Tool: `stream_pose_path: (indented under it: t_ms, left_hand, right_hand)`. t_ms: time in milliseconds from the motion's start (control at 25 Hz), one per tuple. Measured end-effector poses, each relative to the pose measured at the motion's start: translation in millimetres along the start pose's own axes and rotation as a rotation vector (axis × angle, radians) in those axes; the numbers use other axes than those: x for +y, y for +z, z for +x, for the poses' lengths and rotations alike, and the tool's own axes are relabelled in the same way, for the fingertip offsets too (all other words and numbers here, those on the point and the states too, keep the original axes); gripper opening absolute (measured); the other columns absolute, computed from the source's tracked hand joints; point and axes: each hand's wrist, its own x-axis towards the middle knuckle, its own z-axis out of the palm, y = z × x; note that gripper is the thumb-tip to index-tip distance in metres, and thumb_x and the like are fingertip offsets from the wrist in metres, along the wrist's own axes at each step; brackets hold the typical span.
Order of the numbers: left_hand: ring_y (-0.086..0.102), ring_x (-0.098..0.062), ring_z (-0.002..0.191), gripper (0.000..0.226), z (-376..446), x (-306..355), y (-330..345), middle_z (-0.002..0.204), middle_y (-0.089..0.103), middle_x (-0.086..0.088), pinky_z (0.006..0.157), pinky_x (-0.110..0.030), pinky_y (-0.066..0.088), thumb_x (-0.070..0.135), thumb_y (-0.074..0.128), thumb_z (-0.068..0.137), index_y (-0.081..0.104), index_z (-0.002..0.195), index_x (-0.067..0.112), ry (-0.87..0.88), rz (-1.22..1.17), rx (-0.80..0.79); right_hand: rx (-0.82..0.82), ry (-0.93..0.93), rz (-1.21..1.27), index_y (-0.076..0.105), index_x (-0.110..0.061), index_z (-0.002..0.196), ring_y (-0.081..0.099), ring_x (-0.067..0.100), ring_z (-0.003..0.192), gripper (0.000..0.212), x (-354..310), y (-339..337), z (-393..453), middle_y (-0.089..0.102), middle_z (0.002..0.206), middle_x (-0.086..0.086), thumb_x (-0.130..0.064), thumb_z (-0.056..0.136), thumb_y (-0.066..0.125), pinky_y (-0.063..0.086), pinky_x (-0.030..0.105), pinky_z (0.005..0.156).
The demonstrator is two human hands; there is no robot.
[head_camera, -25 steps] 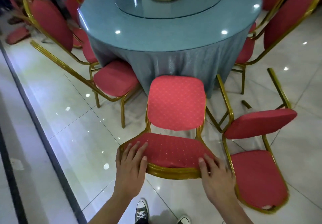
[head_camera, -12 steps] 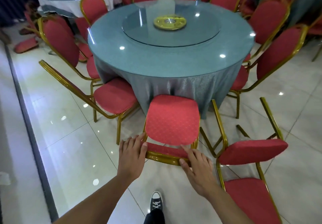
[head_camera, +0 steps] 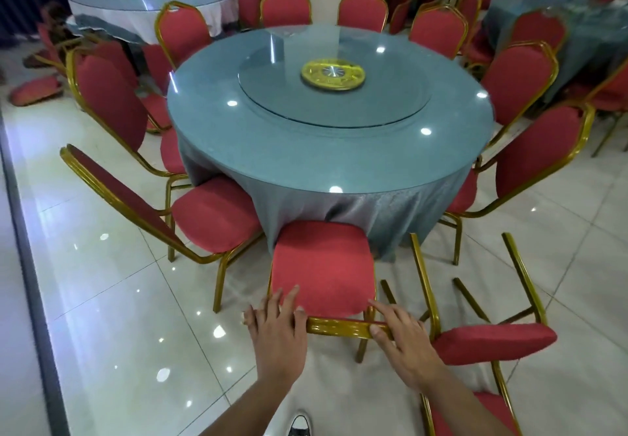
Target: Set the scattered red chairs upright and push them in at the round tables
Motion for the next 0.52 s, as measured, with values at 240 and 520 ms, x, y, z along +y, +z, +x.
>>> stream_pose_path:
  t_ms: [240,520]
  left_hand:
    - [0.032,-0.018,0.144,0.062,29.6,9.7,-1.9,0.146,0.050,0.006,0.124,-0.048,0.002,0.052,0.009,0.095,0.042,0.147,0.043,-0.034,-0.020,-0.011]
    - [0.031,-0.010,0.142,0.059,41.2,6.3,-7.4,0.145,0.049,0.012,0.125,-0.047,0.003,0.052,0.010,0.095,0.039,0.147,0.047,0.006,-0.062,-0.052]
  right_hand:
    - [0.071,0.035,-0.009,0.022,-0.062,0.148,0.035,0.005,0.136,0.055,0.9,-3.0,30.2,0.035,0.139,-0.027,-0.079,0.096,0.016,0.022,0.050,0.118]
    - [0.202,0.204,0.001,0.019,-0.056,0.153,0.019,0.010,0.150,0.073,-3.2,7.9,27.9,0.025,0.157,-0.018,-0.086,0.087,0.011,-0.004,0.048,0.125]
